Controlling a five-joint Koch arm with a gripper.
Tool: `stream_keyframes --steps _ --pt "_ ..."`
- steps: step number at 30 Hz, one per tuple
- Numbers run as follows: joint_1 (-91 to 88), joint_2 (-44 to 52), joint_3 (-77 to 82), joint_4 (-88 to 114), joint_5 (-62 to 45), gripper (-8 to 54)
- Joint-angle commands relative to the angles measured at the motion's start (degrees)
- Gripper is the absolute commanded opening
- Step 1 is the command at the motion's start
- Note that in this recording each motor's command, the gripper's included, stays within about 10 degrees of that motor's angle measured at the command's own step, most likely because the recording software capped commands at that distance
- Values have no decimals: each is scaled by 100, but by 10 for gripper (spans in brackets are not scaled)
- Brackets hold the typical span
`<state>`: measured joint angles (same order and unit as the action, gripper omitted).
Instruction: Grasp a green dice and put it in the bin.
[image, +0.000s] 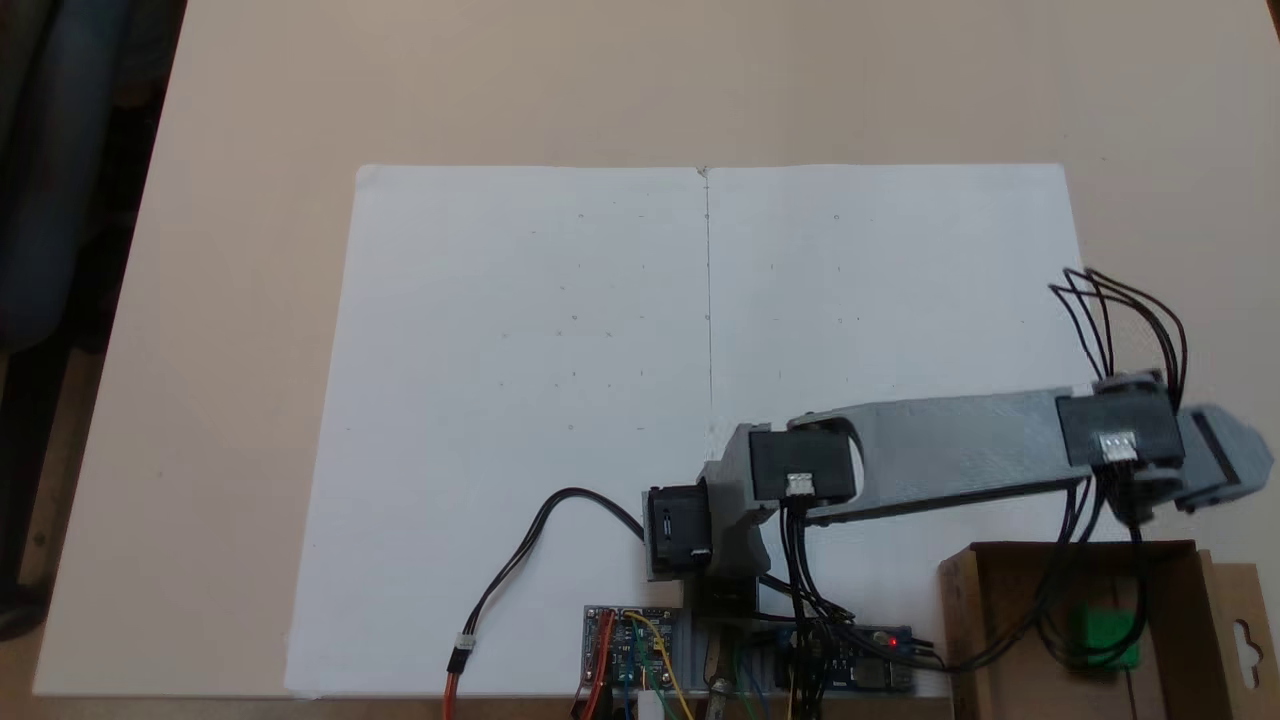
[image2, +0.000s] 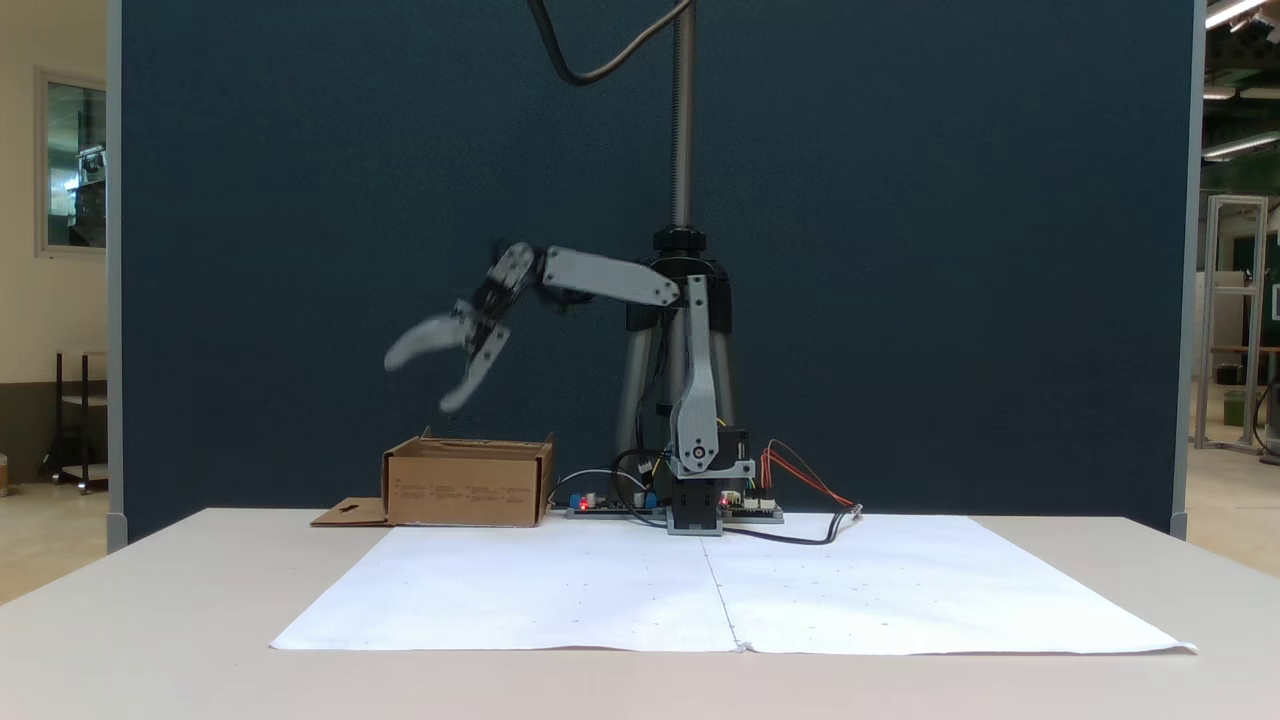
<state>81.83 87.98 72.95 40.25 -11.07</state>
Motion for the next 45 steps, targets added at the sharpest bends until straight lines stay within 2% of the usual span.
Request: stream_keyframes --steps 1,7,20,22,27,40,45 --pt "-844 598 -299 -132 659 422" --pt "-3190 1099 -290 -141 888 433" --pt "-7066 1230 -158 -167 888 441" --pt "-7321 1318 35 -343 896 443" --pt "-7611 2250 1617 -1668 817 442" --pt "-7611 4245 3208 -4226 861 459" --pt "-7620 4658 4192 -5140 861 458"
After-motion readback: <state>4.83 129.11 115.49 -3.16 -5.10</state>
